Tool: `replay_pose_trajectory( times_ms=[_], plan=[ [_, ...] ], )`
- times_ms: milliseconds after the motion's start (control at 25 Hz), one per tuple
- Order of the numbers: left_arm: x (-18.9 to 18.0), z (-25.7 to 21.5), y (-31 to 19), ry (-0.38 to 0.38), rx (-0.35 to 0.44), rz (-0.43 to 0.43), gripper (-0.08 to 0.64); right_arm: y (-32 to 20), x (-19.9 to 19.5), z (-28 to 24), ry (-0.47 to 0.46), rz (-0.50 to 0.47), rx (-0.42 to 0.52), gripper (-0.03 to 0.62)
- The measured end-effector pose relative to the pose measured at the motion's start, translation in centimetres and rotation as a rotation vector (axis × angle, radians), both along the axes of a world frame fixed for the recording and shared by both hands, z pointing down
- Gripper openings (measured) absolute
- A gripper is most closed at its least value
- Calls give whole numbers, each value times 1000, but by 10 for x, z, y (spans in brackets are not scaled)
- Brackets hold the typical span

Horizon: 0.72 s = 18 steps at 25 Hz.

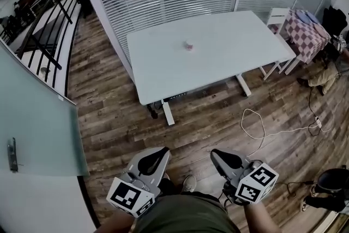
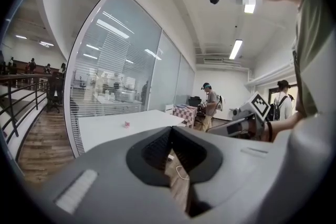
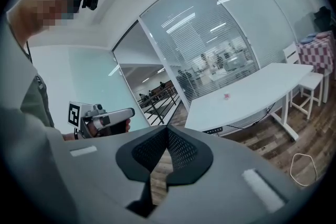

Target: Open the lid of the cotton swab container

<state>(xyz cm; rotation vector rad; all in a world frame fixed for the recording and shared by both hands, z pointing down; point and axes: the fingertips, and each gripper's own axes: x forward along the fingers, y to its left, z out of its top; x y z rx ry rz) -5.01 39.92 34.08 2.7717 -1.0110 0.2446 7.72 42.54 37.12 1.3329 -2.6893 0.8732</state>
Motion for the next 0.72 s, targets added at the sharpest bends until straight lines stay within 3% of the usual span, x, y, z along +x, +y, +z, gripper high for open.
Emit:
replay_pose_trajectory(
  times_ms=[720],
  plan=[
    [14,12,-46,-1,2,21,6,-33,24,15,8,59,-18,9]
  ],
)
